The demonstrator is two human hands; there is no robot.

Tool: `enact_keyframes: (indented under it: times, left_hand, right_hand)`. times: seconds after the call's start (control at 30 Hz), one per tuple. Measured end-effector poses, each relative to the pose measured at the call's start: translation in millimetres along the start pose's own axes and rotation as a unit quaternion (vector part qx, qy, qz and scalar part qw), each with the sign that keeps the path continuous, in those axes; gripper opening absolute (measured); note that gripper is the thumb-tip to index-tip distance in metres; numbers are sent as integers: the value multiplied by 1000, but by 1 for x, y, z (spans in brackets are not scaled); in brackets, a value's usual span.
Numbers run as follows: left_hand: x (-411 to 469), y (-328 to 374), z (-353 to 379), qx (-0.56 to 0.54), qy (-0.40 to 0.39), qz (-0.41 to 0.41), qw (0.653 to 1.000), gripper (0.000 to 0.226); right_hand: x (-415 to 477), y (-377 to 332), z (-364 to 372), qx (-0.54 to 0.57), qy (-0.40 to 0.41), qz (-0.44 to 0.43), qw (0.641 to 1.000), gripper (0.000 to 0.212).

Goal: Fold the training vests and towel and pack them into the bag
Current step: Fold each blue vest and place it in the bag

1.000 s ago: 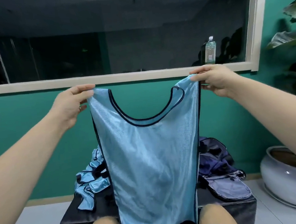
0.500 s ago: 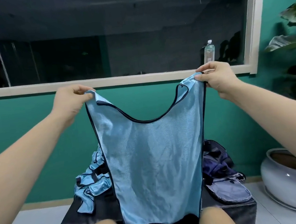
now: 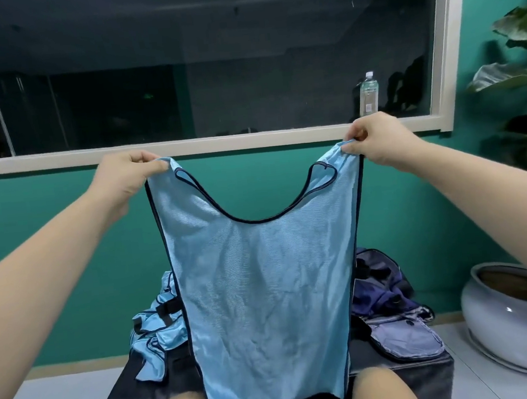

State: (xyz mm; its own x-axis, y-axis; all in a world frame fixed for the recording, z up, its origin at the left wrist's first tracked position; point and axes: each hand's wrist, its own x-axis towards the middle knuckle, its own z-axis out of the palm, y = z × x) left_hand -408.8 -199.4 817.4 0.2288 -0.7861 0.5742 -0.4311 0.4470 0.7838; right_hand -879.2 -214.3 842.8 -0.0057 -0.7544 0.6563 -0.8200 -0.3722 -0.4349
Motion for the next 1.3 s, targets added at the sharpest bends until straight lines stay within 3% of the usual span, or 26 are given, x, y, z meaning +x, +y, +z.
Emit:
enact_keyframes:
  times: [0.17, 0.27, 0.37, 0.7, 1.3]
  left_hand:
    - [0, 9, 3, -24, -22, -26, 999, 7]
    - [-2, 13, 8, -47, -39, -52, 997, 12]
    - [-2, 13, 12, -57, -53, -74, 994, 11]
    - [12, -41, 41, -16, -62, -108, 992, 8]
    - [128, -250, 170, 65, -118, -176, 975, 17]
  right_hand:
    - [0, -4, 2, -28, -14, 9, 999, 15]
    - [-1, -6, 4, 100, -38, 83, 991, 19]
    - [-7, -9, 11, 228, -71, 96, 966, 13]
    - [-4, 22, 63, 195, -36, 113, 973, 11]
    - [91, 158, 295, 167, -106, 197, 960, 19]
